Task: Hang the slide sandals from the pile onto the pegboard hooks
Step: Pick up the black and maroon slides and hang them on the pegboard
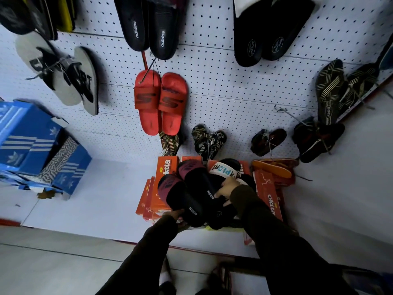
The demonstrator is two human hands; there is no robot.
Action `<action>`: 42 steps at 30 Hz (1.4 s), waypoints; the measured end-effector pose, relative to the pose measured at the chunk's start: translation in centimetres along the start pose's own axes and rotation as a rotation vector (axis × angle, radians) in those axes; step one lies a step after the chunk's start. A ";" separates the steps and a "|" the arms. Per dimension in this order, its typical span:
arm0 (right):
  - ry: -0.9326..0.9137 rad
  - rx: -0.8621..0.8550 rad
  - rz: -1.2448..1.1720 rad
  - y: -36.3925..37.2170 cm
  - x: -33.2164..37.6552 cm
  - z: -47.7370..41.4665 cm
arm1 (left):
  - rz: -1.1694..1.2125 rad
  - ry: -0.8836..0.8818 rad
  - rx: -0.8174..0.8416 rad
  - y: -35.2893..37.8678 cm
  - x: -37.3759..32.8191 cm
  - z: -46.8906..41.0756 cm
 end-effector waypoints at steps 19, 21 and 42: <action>-0.506 -0.033 -0.719 -3.4 13.5 10.3 | 0.075 0.864 0.045 -2.0 -20.4 13.1; -0.591 -0.067 -0.732 -4.2 15.9 11.9 | 0.073 0.962 0.030 -2.2 -23.0 15.4; -0.954 -0.102 -0.858 -8.3 36.8 22.4 | 0.013 1.406 -0.087 -5.3 -45.8 30.2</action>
Point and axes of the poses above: each hand's wrist, its own z-axis away from the middle knuckle, its own y-axis out of the palm, x = y × z, the point moved 7 cm from there along -z, towards the middle knuckle, and after that the axes turned 4 degrees about -z, right-handed, at the moved point
